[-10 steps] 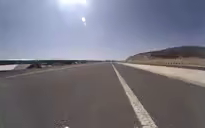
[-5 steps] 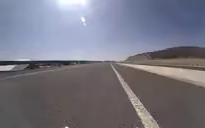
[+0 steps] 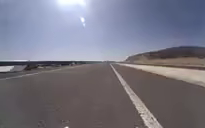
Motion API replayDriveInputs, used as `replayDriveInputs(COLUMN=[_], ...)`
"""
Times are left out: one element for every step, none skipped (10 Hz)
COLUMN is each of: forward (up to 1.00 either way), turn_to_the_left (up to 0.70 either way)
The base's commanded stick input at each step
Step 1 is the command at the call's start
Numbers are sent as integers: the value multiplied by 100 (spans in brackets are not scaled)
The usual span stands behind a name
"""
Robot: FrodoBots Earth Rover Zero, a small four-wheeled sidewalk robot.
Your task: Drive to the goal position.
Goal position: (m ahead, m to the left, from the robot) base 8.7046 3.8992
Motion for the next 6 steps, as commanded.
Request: replayDriveInputs(forward=[100,100,100,100,100,100], turn_to_the_left=[0,0,0,0,0,0])
